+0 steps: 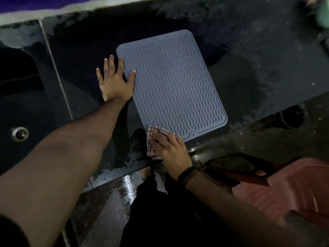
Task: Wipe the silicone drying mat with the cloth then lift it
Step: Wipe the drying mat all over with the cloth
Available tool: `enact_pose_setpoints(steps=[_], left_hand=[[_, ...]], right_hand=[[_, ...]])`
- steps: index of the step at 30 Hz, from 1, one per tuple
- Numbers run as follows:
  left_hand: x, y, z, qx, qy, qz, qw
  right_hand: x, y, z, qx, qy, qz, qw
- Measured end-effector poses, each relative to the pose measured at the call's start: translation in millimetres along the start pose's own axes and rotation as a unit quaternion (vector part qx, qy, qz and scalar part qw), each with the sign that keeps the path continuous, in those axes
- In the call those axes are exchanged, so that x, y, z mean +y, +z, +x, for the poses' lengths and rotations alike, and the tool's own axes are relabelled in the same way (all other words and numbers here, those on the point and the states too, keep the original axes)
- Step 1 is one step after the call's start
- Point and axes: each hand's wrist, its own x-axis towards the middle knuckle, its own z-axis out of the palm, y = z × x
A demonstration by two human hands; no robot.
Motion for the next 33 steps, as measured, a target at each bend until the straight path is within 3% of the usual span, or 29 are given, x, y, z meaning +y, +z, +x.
enact_pose_setpoints(steps=[5, 10, 16, 21, 28, 33], left_hand=[[0, -2, -2, -0.003, 0.001, -0.001, 1.000], [0, -2, -2, -0.009, -0.006, 0.005, 1.000], [0, 1, -1, -0.006, -0.008, 0.009, 1.000], [0, 3, 2, 0.005, -0.007, 0.003, 1.000], [-2, 2, 1, 0.004, -0.004, -0.008, 1.000], [-1, 1, 0, 0.000, -0.003, -0.003, 1.000]], right_hand=[[10, -10, -27, 0.016, -0.013, 0.017, 1.000], [31, -53, 22, 0.145, 0.070, 0.046, 0.986], [34, -35, 82, 0.037, 0.052, -0.008, 0.998], [39, -4, 21, 0.088, 0.034, 0.008, 0.995], [43, -9, -30, 0.056, 0.005, 0.010, 0.998], [49, -54, 35, 0.173, 0.050, 0.052, 0.982]])
